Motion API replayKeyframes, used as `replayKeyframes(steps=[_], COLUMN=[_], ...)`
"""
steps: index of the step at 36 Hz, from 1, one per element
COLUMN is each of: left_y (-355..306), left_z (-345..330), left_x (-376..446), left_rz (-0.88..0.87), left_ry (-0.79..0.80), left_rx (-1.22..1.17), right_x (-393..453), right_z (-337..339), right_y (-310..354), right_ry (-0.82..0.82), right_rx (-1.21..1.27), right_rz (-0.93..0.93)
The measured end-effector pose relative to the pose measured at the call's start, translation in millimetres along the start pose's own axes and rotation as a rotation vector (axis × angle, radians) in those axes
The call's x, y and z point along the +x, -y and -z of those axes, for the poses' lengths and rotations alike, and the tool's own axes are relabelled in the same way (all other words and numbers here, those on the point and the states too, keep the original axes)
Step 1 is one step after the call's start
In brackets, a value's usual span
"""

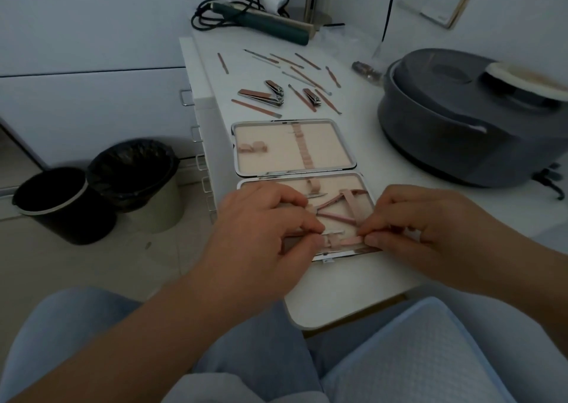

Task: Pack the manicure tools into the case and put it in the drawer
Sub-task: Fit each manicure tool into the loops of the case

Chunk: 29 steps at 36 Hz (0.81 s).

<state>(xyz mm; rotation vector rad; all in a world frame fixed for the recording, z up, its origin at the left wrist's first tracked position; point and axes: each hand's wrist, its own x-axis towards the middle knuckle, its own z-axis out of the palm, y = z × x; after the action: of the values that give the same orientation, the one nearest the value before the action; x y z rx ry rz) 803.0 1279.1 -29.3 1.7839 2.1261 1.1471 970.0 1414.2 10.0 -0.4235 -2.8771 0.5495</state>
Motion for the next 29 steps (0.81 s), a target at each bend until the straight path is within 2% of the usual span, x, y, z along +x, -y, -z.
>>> replayKeyframes(steps=[13,21,29], left_y=[-2,-2,-3], left_z=[-2,-2,-2], left_x=[0,-1,-1], left_rz=[-0.02,-0.006,0.029], left_ry=[-0.027,-0.017,-0.021], left_rx=[-0.004,0.004,0.005], right_x=[8,13,5], right_z=[1,-1,10], right_y=[7,8,-2], right_ry=[0.035,0.029,0.017], right_rx=[-0.187,-0.157,-0.157], right_rz=[0.137,0.184,0.109])
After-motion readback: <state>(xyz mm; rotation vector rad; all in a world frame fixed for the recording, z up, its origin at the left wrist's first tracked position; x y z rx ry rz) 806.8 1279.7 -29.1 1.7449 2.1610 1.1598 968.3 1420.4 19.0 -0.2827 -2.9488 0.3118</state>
